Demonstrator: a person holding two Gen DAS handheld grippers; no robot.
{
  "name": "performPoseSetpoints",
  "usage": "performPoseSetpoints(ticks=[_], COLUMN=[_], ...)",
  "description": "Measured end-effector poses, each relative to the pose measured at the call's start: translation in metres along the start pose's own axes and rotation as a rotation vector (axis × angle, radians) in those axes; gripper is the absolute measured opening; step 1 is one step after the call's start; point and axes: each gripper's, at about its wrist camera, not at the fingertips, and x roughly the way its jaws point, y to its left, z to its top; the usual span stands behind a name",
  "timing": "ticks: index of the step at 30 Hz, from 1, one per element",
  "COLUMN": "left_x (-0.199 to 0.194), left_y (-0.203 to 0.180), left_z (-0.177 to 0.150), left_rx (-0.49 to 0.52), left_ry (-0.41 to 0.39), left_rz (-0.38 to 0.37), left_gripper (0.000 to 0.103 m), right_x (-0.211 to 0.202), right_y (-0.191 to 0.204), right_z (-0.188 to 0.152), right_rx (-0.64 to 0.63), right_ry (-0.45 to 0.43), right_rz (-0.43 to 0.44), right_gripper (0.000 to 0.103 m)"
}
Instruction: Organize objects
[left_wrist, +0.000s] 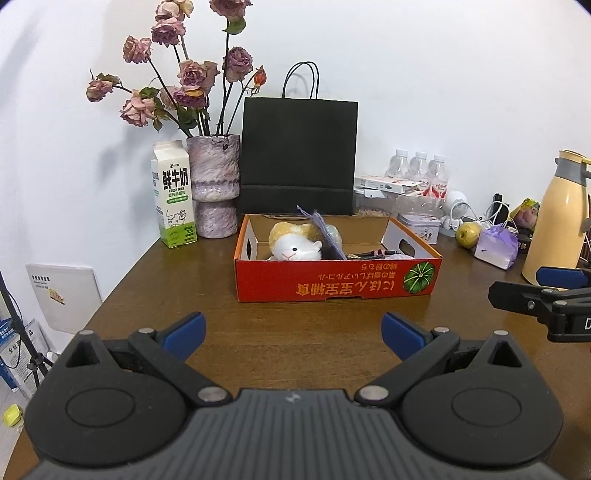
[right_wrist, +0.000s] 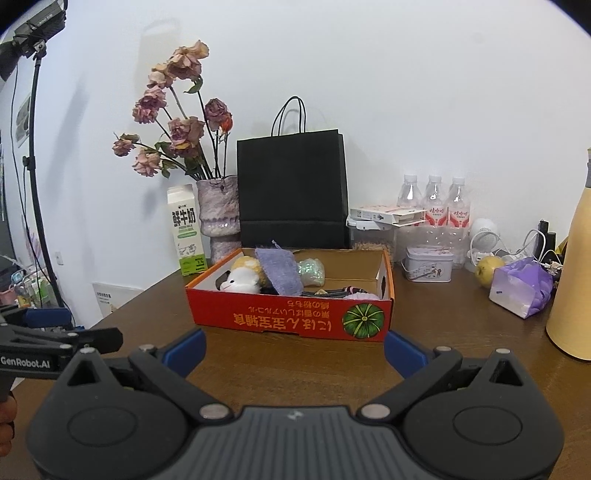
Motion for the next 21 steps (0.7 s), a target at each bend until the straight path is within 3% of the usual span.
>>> performPoseSetpoints(ticks=[21], left_x=[-0.013], left_y=[-0.002], left_z=[-0.004], left_rx=[-0.001], left_ry=[0.003], left_rz=[-0.002], left_gripper=[0.103], right_x=[-0.011], right_y=[0.003], right_z=[-0.003], right_rx=[-0.004], right_ry=[-0.008], right_rz=[0.002], right_gripper=[0.103])
